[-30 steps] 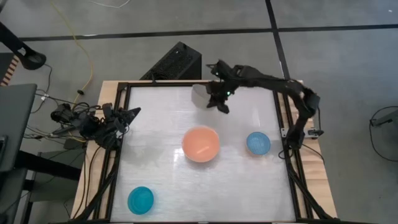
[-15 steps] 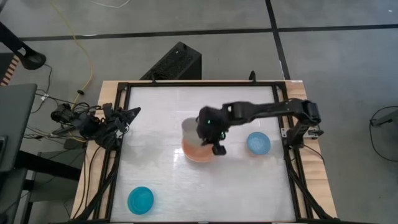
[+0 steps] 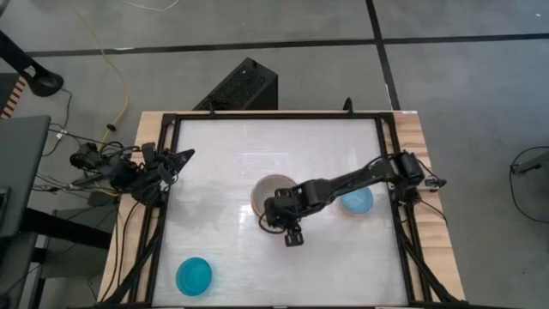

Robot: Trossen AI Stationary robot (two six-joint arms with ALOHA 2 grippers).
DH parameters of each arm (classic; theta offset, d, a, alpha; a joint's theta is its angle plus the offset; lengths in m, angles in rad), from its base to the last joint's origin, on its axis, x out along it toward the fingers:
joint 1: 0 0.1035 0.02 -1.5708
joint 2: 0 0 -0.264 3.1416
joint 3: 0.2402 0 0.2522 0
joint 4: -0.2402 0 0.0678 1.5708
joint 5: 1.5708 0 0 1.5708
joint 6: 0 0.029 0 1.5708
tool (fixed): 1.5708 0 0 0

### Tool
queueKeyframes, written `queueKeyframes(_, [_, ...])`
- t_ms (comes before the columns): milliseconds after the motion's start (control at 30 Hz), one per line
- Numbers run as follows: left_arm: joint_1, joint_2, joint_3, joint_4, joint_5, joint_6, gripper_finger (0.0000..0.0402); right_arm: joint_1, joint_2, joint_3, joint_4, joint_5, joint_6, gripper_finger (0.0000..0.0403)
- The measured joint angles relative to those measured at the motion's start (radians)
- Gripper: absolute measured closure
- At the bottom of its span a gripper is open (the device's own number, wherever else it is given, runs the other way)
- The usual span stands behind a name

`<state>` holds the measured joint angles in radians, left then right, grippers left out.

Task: Nest bowls inside each other
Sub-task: Stack the gray bowl on top of the light orange bowl, then stack the orange bowl on top of the gray bowl

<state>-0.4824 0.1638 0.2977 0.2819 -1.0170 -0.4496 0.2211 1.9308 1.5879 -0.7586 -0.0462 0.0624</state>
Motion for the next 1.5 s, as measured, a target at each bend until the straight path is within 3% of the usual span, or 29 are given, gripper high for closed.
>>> queueKeyframes(133, [0.000, 0.000, 0.000, -0.001, 0.020, -0.004, 0.0401, -0.012, -0.011, -0.003, 0.044, -0.006, 0.060, 0.0344])
queueKeyframes(333, [0.000, 0.000, 0.000, -0.004, 0.043, -0.007, 0.0401, -0.043, -0.095, -0.004, 0.082, -0.003, 0.135, 0.0232])
queueKeyframes(500, [0.000, 0.000, 0.000, -0.005, 0.053, -0.007, 0.0401, -0.049, -0.149, -0.003, -0.019, 0.042, 0.201, 0.0172])
queueKeyframes(667, [0.000, 0.000, 0.000, -0.011, 0.054, -0.005, 0.0401, -0.038, -0.189, -0.003, -0.198, 0.125, 0.234, 0.0175])
queueKeyframes(833, [0.000, 0.000, 0.000, -0.033, 0.070, -0.006, 0.0401, -0.037, -0.203, -0.004, -0.282, 0.135, 0.291, 0.0188])
queueKeyframes(1267, [0.000, 0.000, 0.000, -0.060, 0.131, -0.016, 0.0401, 0.018, -0.248, -0.004, -0.623, 0.178, 0.662, 0.0192])
queueKeyframes(1500, [0.000, 0.000, 0.000, -0.068, 0.152, -0.016, 0.0401, 0.061, -0.291, -0.046, -0.699, 0.199, 0.816, 0.0192])
